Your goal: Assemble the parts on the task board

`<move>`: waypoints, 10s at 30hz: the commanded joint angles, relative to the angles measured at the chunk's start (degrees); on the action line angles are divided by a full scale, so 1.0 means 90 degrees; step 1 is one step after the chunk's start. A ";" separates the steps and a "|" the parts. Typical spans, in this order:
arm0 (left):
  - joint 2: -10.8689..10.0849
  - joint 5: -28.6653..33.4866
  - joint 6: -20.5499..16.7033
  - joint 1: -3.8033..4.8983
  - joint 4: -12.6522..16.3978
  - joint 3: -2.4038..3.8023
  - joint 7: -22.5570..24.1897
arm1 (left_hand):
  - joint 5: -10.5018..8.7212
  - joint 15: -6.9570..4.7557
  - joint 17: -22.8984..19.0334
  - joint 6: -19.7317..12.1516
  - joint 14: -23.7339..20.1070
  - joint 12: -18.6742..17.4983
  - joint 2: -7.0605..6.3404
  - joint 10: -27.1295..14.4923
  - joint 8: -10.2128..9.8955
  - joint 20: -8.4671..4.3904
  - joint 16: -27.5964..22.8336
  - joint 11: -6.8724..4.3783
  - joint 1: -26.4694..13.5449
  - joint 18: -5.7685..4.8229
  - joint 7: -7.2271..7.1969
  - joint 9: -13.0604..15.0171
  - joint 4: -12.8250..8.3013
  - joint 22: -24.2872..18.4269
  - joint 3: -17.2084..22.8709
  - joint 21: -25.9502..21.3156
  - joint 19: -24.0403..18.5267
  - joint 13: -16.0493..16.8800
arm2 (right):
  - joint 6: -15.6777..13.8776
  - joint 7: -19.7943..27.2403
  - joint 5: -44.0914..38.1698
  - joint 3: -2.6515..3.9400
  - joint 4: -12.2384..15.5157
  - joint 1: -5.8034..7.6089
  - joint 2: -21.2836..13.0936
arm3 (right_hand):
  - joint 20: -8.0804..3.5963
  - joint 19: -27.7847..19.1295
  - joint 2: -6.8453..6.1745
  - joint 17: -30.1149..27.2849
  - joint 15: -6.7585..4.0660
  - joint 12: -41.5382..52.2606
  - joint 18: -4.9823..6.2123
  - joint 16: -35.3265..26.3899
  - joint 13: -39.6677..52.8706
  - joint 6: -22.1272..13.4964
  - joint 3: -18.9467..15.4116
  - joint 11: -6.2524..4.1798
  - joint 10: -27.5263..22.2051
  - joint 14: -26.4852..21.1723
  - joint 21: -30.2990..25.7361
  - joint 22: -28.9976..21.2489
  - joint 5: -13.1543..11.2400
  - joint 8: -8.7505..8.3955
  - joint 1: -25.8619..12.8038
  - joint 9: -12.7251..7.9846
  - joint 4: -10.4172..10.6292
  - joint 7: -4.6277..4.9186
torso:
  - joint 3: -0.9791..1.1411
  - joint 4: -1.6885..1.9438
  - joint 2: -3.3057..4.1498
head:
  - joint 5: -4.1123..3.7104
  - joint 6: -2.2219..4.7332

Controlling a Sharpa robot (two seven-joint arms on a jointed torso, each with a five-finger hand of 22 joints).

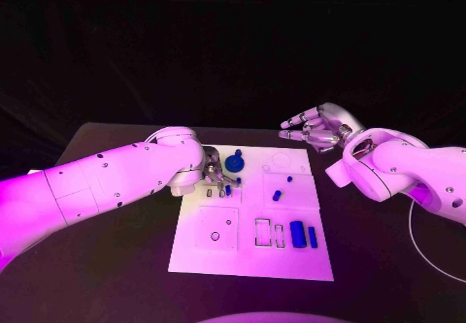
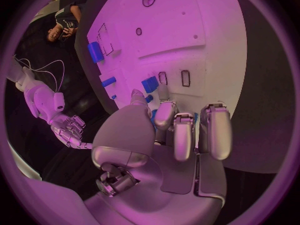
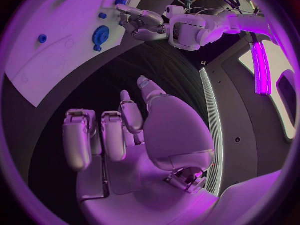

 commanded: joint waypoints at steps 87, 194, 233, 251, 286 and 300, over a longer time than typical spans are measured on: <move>-0.0525 0.0207 -0.0631 -0.0133 0.0522 -0.0021 -0.0154 | -0.0026 -0.0010 0.1677 -0.0573 0.0671 -0.0672 -0.0498 -0.0376 -0.0071 0.0025 0.0019 0.0044 0.1417 -0.0071 0.0058 0.0628 -0.0798 0.0248 0.4230 -0.0082 -0.0054 -0.0637 | 0.0454 0.0004 -0.0029 -0.0014 -0.0316 -0.0024 0.0234 | -0.0006 0.0099 0.0122 0.0641 0.0005 -0.0120 -0.0035 -0.0065 -0.0010 -0.0046 -0.0023 -0.0001 -0.0102 0.0445 -0.0059 0.0538 0.0110 -0.0009 0.0002 -0.0006 -0.0001 -0.0001 | -0.0001 0.0005 0.0002 | 0.0005 -0.0093; 0.0011 -0.0172 0.0717 -0.0227 -0.0075 -0.0024 -0.0820 | -0.0027 -0.0145 0.1677 0.0001 0.0671 -0.0291 -0.1006 0.0155 0.0384 -0.0089 0.0019 -0.0132 -0.0614 -0.0145 -0.0159 0.0972 -0.0856 0.0624 0.5374 0.0085 0.0151 -0.0356 | 0.0673 -0.0047 -0.0027 -0.0017 -0.0185 -0.0031 0.0205 | -0.0007 0.0082 0.0130 0.0609 0.0007 -0.0147 -0.0027 -0.0086 -0.0036 -0.0053 -0.0064 0.0004 -0.0116 0.0439 -0.0080 0.0501 0.0100 -0.0010 -0.0020 -0.0007 0.0028 0.0004 | 0.0006 -0.0007 0.0011 | 0.0039 -0.0248; -0.0049 -0.0196 0.0760 -0.0234 -0.0077 -0.0017 -0.0841 | -0.0028 -0.0165 0.1677 0.0164 0.0671 -0.0291 -0.1166 0.0218 0.0347 -0.0113 0.0019 -0.0158 -0.1321 -0.0171 -0.0192 0.0935 -0.0412 0.0751 0.3938 0.0143 0.0210 -0.0362 | 0.0780 -0.0066 -0.0030 -0.0023 -0.0146 -0.0032 0.0168 | -0.0006 0.0051 0.0123 0.0549 0.0010 -0.0179 -0.0013 -0.0125 -0.0066 -0.0063 -0.0152 0.0007 -0.0132 0.0426 -0.0116 0.0436 0.0073 -0.0011 -0.0092 -0.0008 0.0093 0.0004 | 0.0004 0.0002 0.0003 | 0.0015 -0.0287; -0.0383 -0.0131 0.0253 -0.0212 0.0295 0.0174 -0.0693 | -0.0027 -0.0184 0.1677 0.0158 0.0671 -0.0364 -0.1146 0.0191 0.0320 -0.0134 0.0019 -0.0170 -0.1374 -0.0156 -0.0198 0.0930 -0.0042 0.0704 0.3086 0.0094 0.0187 -0.0443 | 0.0780 -0.0045 -0.0021 -0.0025 -0.0192 -0.0033 0.0160 | -0.0009 0.0052 0.0164 0.0546 0.0006 -0.0158 -0.0011 -0.0140 -0.0078 -0.0073 -0.0489 0.0003 -0.0118 0.0429 -0.0132 0.0425 -0.0259 -0.0001 -0.0299 -0.0003 0.0349 -0.0010 | 0.0001 0.0000 -0.0003 | 0.0020 -0.0269; 0.0230 -0.0087 0.1012 0.0496 -0.1632 0.0199 0.0040 | -0.0015 0.0082 0.1677 -0.0321 0.0671 -0.1274 -0.0702 -0.0579 -0.0538 0.0128 0.0019 0.0158 -0.0257 -0.0045 0.0179 0.0179 0.0028 0.0272 0.1940 -0.0296 -0.0026 -0.1586 | 0.0824 -0.0050 0.0002 -0.0042 -0.0313 -0.0055 0.0252 | -0.0014 0.0054 0.0209 0.0545 0.0001 -0.0152 -0.0011 -0.0145 -0.0083 -0.0078 -0.0583 0.0000 -0.0122 0.0431 -0.0137 0.0422 -0.0124 0.0004 -0.0225 -0.0001 0.0374 -0.0013 | -0.0007 -0.0010 0.0023 | 0.0118 -0.0166; 0.0504 -0.0060 0.1134 0.0426 -0.2053 0.0112 0.0199 | -0.0014 0.0058 0.1677 -0.0219 0.0671 -0.1209 -0.0621 -0.0523 -0.0505 0.0108 0.0019 0.0127 -0.0176 -0.0057 0.0143 0.0160 0.0008 0.0325 0.1863 -0.0261 0.0005 -0.1538 | 0.0836 -0.0050 0.0002 -0.0042 -0.0329 -0.0062 0.0291 | -0.0014 0.0054 0.0216 0.0547 0.0001 -0.0155 -0.0011 -0.0145 -0.0085 -0.0078 -0.0588 -0.0001 -0.0123 0.0432 -0.0138 0.0420 -0.0113 0.0005 -0.0214 -0.0001 0.0374 -0.0013 | 0.0001 -0.0001 0.0007 | 0.0095 -0.0202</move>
